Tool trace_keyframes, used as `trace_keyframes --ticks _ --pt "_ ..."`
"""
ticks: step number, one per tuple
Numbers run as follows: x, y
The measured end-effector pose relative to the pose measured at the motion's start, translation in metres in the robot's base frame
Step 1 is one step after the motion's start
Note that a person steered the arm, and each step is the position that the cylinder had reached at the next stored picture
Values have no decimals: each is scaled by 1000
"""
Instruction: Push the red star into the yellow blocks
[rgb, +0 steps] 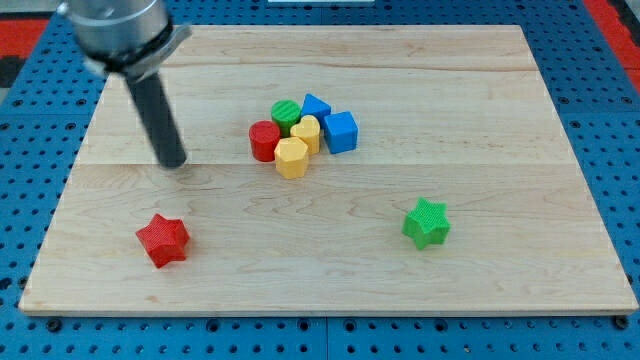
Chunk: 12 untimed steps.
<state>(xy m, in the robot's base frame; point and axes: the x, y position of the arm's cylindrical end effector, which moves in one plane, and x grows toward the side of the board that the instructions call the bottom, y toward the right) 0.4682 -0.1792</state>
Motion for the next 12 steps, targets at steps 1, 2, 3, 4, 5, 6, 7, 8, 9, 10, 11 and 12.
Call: trace_keyframes --ticks 1,2,3,4,5,6,7,8,9,10,11,12 --pt "78 -15" --pt "92 15" --pt "79 57" --pt "95 67" --pt "133 53" --pt "110 79" --pt "80 96" --pt "68 134" --pt "55 195" --pt "39 214" --pt "34 178" --pt "34 171"
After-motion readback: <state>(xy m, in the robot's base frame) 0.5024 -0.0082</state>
